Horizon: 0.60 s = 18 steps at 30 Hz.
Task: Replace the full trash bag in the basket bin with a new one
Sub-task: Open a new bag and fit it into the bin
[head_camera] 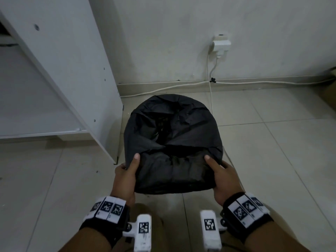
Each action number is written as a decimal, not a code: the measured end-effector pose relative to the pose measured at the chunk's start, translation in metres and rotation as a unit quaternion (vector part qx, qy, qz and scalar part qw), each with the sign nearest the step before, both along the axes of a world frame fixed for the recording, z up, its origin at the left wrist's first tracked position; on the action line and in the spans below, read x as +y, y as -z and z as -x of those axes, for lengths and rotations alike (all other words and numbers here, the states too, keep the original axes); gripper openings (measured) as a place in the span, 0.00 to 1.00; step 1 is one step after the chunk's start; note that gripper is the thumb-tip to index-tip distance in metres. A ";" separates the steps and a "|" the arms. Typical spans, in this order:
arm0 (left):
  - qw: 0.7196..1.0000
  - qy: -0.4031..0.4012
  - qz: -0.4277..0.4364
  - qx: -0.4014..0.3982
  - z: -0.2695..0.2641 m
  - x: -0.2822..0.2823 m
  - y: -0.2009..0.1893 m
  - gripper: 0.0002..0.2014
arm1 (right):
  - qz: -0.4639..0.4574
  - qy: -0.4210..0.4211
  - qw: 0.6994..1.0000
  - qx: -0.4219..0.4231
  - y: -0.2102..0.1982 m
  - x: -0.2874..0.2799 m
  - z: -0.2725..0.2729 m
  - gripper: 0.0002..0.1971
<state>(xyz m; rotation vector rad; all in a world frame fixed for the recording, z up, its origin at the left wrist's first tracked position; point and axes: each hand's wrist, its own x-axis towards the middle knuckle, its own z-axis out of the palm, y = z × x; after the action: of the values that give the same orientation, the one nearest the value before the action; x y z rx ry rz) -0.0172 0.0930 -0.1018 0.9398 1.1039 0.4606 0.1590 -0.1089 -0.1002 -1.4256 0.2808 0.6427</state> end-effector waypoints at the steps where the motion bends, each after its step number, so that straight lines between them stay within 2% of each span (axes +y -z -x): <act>1: 0.999 0.026 -0.042 0.018 0.003 -0.002 0.001 0.37 | 0.016 0.004 1.000 -0.018 0.001 -0.003 0.002 0.45; 2: 0.991 0.068 -0.104 0.042 0.005 -0.005 0.000 0.34 | 0.031 -0.003 0.999 -0.034 0.002 -0.005 0.006 0.40; 4: 0.953 0.161 -0.240 0.091 0.007 -0.013 -0.002 0.22 | 0.057 -0.066 0.993 -0.078 -0.002 -0.006 0.019 0.21; 6: 0.914 0.212 -0.321 0.130 0.004 -0.020 -0.004 0.13 | 0.089 -0.128 0.976 -0.151 -0.009 -0.003 0.032 0.06; 7: 0.898 0.229 -0.344 0.151 0.002 -0.022 -0.005 0.11 | 0.107 -0.140 0.967 -0.184 -0.011 0.000 0.035 0.03; 10: 0.867 0.249 -0.378 0.208 -0.008 -0.025 -0.006 0.13 | 0.150 -0.155 0.948 -0.233 -0.011 0.008 0.036 0.17; 13: 0.862 0.218 -0.395 0.230 -0.017 -0.022 -0.008 0.25 | 0.196 -0.206 0.920 -0.270 -0.010 0.018 0.032 0.23; 16: 0.873 0.203 -0.371 0.241 -0.022 -0.020 -0.010 0.27 | 0.221 -0.234 0.897 -0.302 -0.011 0.028 0.028 0.25; 18: 0.901 0.158 -0.339 0.221 -0.025 -0.019 -0.015 0.18 | 0.209 -0.238 0.903 -0.292 -0.012 0.033 0.026 0.27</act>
<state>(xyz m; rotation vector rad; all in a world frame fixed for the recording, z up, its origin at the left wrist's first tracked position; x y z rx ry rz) 0.0078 0.0736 -0.0870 1.8811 1.1782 0.3722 0.1327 -0.0755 -0.0878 -2.0571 -0.4481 0.5247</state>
